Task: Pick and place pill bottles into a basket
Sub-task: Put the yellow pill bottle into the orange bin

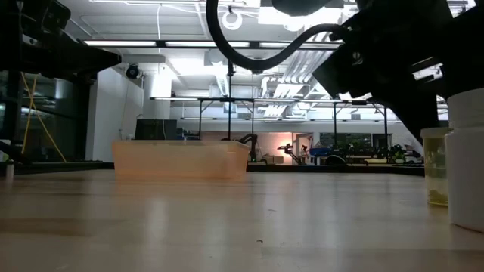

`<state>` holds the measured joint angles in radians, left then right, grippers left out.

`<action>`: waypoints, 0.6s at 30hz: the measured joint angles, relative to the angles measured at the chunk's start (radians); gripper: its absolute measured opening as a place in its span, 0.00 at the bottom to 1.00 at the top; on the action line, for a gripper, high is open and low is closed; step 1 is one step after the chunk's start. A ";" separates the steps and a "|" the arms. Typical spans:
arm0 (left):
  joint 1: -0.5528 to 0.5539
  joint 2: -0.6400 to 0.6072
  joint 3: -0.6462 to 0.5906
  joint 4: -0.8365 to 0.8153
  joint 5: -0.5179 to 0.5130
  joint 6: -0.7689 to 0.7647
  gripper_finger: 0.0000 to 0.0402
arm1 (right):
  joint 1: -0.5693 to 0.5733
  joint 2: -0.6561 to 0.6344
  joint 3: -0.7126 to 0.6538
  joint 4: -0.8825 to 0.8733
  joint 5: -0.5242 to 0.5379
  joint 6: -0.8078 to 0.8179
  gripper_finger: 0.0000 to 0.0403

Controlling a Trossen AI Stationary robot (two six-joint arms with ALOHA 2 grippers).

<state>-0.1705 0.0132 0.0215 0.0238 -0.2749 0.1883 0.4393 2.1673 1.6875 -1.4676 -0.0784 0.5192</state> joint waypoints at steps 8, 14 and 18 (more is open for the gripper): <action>0.000 0.000 0.000 0.000 0.000 0.000 0.20 | 0.000 0.000 -0.002 0.003 0.001 -0.003 0.63; 0.000 0.000 0.000 0.000 0.000 0.000 0.20 | -0.001 0.000 -0.002 0.044 -0.006 -0.008 0.63; 0.000 0.000 0.000 0.000 0.000 0.000 0.20 | -0.001 0.000 -0.002 0.039 -0.007 -0.014 0.63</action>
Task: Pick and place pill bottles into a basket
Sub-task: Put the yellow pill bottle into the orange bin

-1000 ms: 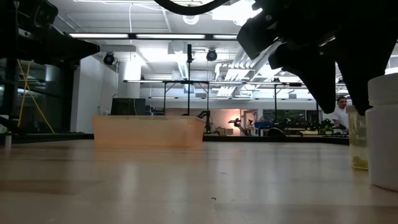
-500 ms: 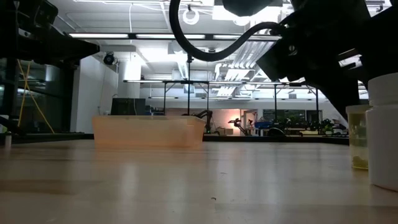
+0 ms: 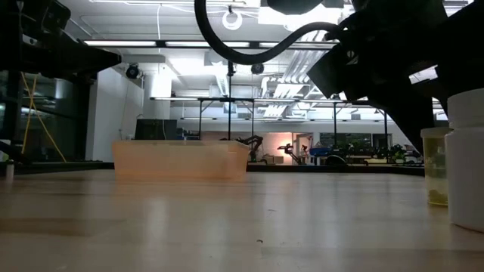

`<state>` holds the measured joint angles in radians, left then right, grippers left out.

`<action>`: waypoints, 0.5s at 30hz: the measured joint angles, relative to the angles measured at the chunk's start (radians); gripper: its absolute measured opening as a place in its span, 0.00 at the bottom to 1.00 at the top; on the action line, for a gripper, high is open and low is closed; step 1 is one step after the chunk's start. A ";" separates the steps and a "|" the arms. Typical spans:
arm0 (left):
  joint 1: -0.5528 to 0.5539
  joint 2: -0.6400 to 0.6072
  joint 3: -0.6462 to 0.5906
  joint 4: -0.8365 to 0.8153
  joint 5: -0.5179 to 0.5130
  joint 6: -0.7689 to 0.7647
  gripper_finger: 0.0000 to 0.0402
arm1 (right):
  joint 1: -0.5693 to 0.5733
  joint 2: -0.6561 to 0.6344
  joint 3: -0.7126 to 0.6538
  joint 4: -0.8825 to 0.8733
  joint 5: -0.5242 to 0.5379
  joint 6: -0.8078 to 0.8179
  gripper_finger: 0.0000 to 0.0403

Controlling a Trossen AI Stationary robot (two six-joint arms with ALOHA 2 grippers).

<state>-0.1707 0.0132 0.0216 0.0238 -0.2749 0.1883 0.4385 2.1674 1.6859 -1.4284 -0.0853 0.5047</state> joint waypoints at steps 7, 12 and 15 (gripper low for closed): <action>0.000 0.000 0.000 0.000 0.000 0.000 0.20 | 0.000 0.000 0.000 0.016 0.001 -0.012 0.62; 0.000 0.000 0.000 0.000 0.000 0.000 0.20 | 0.000 0.000 0.000 0.015 0.001 -0.015 0.59; 0.000 0.000 0.000 0.000 0.000 0.000 0.20 | 0.000 0.000 0.000 0.013 0.001 -0.015 0.55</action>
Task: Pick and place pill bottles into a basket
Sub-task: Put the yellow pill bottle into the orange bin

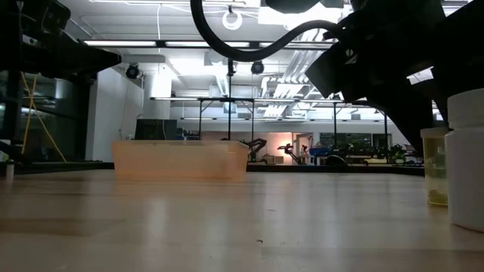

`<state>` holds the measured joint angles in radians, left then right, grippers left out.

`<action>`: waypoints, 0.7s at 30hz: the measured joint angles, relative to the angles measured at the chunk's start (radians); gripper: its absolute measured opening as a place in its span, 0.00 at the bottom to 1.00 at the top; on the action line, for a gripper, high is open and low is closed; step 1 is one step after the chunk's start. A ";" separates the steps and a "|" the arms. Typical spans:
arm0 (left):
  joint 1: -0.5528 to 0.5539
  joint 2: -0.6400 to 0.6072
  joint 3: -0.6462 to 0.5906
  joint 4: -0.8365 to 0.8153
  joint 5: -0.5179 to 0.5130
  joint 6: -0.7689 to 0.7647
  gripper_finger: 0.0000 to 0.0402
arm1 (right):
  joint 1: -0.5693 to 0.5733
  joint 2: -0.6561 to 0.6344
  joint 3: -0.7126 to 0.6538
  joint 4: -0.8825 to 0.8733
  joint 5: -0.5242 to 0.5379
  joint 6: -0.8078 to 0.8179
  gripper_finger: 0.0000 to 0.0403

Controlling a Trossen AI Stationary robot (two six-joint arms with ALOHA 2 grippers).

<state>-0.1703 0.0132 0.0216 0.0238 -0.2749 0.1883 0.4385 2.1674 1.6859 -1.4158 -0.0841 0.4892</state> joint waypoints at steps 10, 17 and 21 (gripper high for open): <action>0.000 0.000 0.000 0.000 0.000 0.000 0.20 | -0.001 0.000 0.000 -0.009 -0.001 -0.002 0.39; 0.000 0.000 0.000 0.000 0.000 0.000 0.20 | -0.014 0.000 0.000 -0.009 -0.003 -0.023 0.30; 0.000 0.000 0.000 0.000 0.000 0.000 0.20 | -0.027 0.000 0.000 -0.009 -0.002 -0.026 0.27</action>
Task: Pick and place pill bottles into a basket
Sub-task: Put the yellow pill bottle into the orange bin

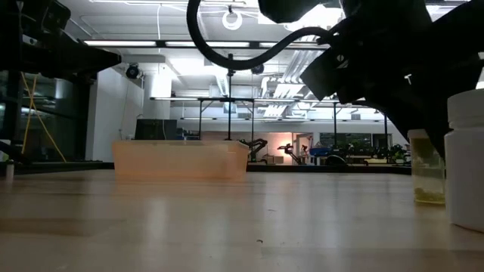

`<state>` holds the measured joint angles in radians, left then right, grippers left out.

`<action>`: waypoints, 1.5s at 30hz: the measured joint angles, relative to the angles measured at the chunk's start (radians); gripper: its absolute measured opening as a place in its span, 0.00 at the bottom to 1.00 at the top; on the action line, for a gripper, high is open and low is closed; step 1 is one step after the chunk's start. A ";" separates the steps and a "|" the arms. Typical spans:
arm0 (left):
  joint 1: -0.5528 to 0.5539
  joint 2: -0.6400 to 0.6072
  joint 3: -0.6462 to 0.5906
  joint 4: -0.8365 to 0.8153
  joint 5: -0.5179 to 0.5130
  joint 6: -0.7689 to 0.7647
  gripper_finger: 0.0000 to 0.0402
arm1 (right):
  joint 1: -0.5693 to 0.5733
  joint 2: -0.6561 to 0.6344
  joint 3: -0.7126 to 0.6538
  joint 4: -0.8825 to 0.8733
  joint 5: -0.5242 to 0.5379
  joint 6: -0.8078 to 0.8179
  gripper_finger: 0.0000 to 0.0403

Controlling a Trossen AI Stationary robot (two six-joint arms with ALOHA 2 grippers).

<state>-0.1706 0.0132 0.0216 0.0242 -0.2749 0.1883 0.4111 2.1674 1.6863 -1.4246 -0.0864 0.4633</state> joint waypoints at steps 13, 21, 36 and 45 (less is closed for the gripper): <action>0.000 0.000 0.000 0.001 0.000 0.000 0.20 | -0.077 0.002 0.129 -0.021 0.022 -0.162 0.26; 0.000 0.000 0.000 0.001 0.000 0.000 0.20 | -0.164 0.002 0.346 -0.029 0.174 -0.351 0.27; 0.000 0.000 0.000 0.000 0.000 0.000 0.20 | -0.410 0.002 0.501 0.156 0.217 -0.718 0.27; 0.000 0.000 0.000 0.000 0.000 0.000 0.20 | -0.557 0.002 0.501 0.267 0.230 -0.841 0.26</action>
<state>-0.1706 0.0135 0.0216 0.0238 -0.2749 0.1883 -0.1454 2.1689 2.1872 -1.1578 0.1440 -0.3781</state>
